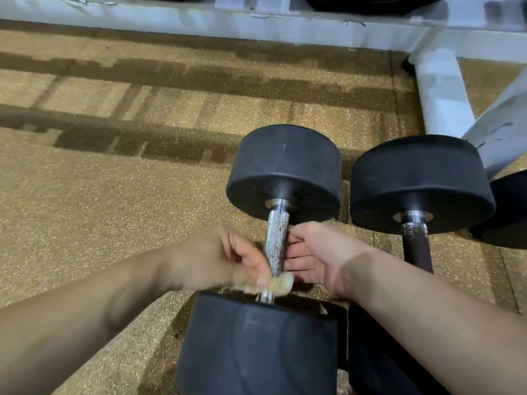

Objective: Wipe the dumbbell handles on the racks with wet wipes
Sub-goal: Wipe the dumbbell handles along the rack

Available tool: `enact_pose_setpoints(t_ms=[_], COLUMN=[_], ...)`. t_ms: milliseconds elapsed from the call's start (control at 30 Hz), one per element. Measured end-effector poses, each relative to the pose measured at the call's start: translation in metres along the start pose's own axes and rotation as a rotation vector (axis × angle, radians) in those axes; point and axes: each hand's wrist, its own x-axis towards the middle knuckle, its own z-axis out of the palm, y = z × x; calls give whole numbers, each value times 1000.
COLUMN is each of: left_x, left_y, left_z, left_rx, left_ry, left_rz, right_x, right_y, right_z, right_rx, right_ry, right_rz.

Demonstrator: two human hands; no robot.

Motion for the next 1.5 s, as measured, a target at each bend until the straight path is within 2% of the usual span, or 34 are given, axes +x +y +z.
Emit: enact_pose_setpoints(t_ms=[33, 133, 200, 267, 333, 433, 567, 633, 733, 800, 933, 1100, 1167, 1233, 1267, 1333, 1367, 1400, 1500], left_x=[4, 26, 48, 64, 70, 57, 34, 37, 60, 68, 40, -1, -11, -10, -2, 22, 31, 41, 61], left_y=[1, 4, 11, 17, 15, 5, 7, 14, 20, 20, 18, 39, 56, 75, 79, 88, 92, 90, 85], left_z=[-3, -1, 11, 21, 26, 29, 15, 9, 16, 25, 28, 22, 21, 22, 22, 27, 34, 38, 50], left_rx=[-55, -312, -539, -744, -773, -619, -372, -393, -528, -507, -167, 222, 151, 42, 169, 831, 1152, 1381, 1778], left_ry=[108, 579, 720, 664, 593, 445, 142, 224, 586, 702, 613, 207, 129, 178, 263, 394, 360, 255, -16], left_rz=[0, -112, -246, -338, -376, -426, -561, -539, -417, -344, -264, -391, -330, -147, -25, 205, 262, 278, 216], right_x=[0, 2, 2, 1, 1, 5, 10, 12, 13, 14, 14, 17, 15, 9, 7, 0, -2, -4, -7], right_y=[0, 0, -1, -1, -3, -4, -3, -2, -1, -2, -4, 1, 2, 1, -1, -4, -4, -5, -3], right_z=[-1, 0, 0, 0, -1, -3, -5, -6, -9, -10, -9, -2, 2, 1, -1, -9, -13, -18, -28], right_rx=[-6, -1, 1, -1, -6, 0, -10, -17, -5, -4, -17, -1, 15, 31, 37, 82, 138, 181, 238], right_ry=[5, 21, 16, 10, 13, 32, 54, 64, 47, 56, 63, 66, 72, 110, 117, 150, 170, 195, 223], right_rz=[2, 11, 13, 16, 5, -2, 2, 13, 17, 22, 3, 21, 21, 14, 5, -24, -25, -22, 11])
